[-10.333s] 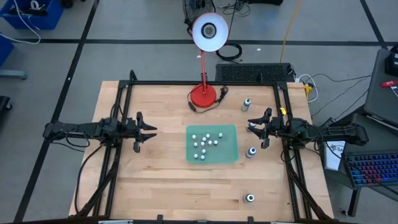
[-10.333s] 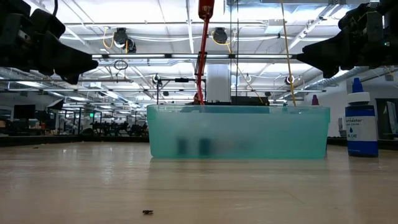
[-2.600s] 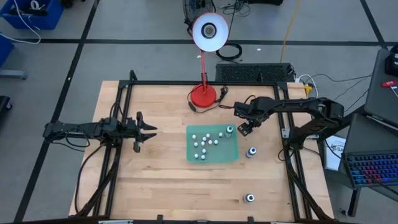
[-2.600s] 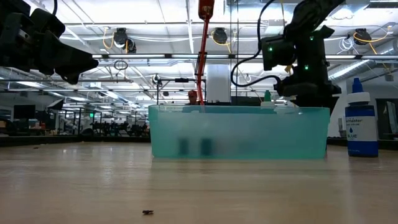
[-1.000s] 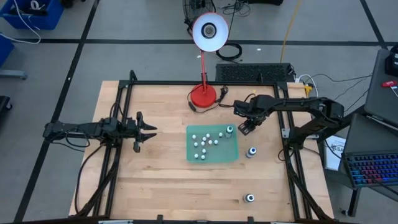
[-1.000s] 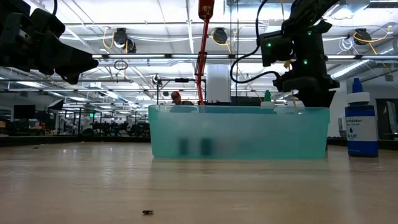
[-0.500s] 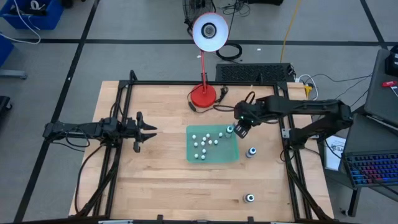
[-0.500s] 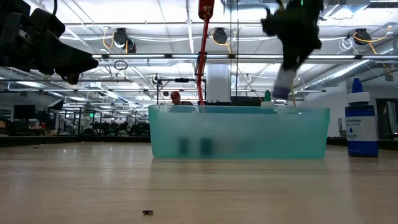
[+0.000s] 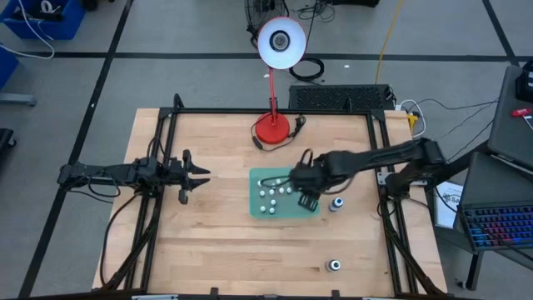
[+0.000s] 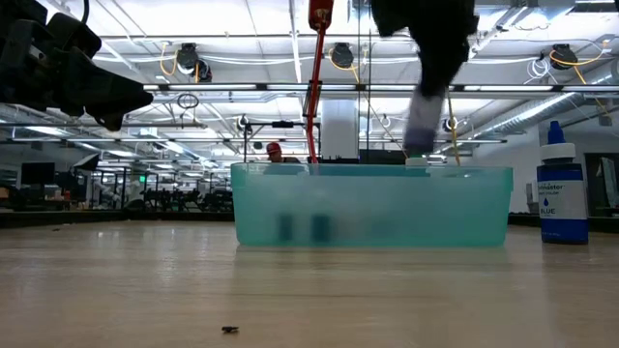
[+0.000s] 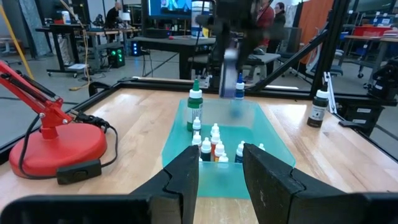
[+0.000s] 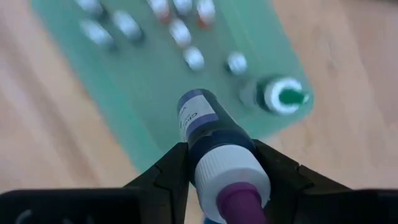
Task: Pick & Place food coloring
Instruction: Put the big purple food coloring bottle into the green bin
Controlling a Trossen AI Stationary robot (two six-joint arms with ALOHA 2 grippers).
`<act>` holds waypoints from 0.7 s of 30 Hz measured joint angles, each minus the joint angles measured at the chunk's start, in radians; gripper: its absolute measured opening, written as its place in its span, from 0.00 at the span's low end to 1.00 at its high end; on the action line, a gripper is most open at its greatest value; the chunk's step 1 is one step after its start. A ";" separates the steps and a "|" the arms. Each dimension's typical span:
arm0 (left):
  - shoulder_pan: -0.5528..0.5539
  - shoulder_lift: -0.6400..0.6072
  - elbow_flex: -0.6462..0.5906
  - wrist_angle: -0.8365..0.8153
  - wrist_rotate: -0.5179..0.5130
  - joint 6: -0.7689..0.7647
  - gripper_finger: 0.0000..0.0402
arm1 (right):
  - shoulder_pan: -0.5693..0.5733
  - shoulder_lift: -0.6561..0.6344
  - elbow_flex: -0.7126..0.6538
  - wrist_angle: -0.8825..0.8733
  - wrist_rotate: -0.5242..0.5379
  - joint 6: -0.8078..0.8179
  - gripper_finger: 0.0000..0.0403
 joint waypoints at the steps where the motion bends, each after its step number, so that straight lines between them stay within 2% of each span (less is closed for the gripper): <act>1: 0.000 0.000 0.000 0.000 0.000 0.000 0.32 | 0.000 0.030 0.000 -0.028 0.001 0.001 0.32; 10: 0.000 0.000 0.000 0.000 0.000 0.000 0.32 | -0.002 0.191 -0.001 -0.064 0.001 -0.020 0.32; 21: 0.000 0.000 0.000 0.000 0.000 0.000 0.32 | -0.022 0.205 -0.061 0.033 0.002 -0.044 0.32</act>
